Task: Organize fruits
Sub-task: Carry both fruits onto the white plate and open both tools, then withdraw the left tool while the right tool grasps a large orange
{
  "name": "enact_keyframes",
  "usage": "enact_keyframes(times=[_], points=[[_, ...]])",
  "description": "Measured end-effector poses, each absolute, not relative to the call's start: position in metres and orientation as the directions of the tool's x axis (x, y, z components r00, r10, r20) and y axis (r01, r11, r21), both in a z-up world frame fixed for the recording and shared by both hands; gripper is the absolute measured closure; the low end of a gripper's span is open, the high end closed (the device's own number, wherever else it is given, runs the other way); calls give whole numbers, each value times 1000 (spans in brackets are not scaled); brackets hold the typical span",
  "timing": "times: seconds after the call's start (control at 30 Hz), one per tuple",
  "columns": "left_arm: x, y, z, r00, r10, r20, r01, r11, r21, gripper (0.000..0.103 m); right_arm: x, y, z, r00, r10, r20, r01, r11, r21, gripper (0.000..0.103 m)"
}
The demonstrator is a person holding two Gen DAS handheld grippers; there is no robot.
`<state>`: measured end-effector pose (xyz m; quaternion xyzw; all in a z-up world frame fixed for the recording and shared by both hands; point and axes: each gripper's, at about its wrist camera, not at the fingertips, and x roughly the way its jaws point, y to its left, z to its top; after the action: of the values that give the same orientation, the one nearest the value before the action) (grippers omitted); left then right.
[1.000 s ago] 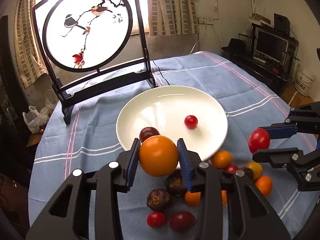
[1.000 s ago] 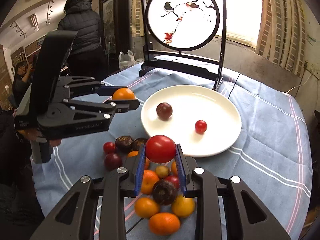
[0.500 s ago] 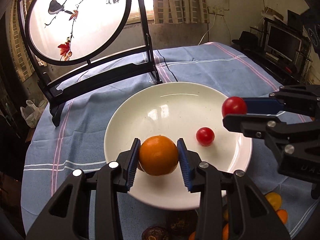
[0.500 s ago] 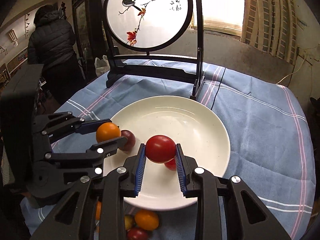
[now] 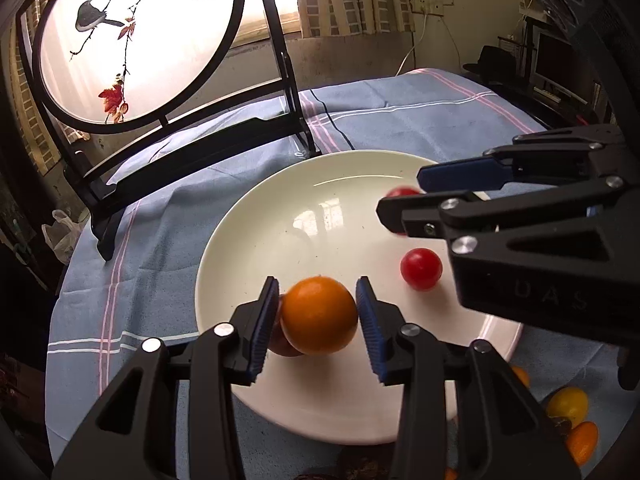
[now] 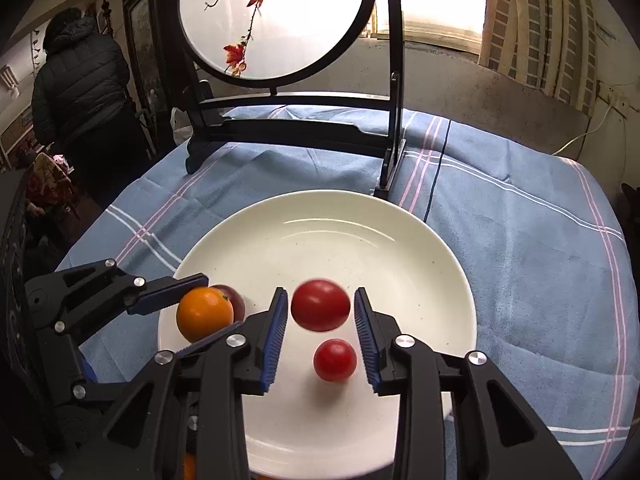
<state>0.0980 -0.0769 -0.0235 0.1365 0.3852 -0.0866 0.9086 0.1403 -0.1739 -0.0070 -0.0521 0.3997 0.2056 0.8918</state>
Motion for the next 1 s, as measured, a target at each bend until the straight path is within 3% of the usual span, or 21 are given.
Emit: enact_keyframes(times=[0.03, 0.07, 0.37, 0.6, 0.83, 1.0], points=[[97, -76, -22, 698, -46, -715, 252, 950, 185, 37, 142, -175, -5, 604, 325, -728, -398, 914, 78, 55], [96, -74, -20, 709, -44, -704, 242, 953, 184, 32, 142, -177, -3, 606, 334, -722, -393, 915, 94, 52], [78, -59, -4, 727, -55, -684, 227, 960, 164, 32, 113, -197, 16, 620, 350, -703, -399, 911, 102, 49], [18, -32, 9, 741, -94, -665, 256, 955, 149, 32, 23, -220, 21, 602, 389, -697, -488, 870, 64, 42], [-54, -15, 0, 708, -144, -691, 322, 937, 134, 31, -71, -238, -14, 558, 361, -747, -564, 825, -22, 42], [-94, -26, -20, 639, -221, -737, 407, 910, 80, 31, -88, -236, -47, 503, 330, -799, -579, 815, -29, 42]])
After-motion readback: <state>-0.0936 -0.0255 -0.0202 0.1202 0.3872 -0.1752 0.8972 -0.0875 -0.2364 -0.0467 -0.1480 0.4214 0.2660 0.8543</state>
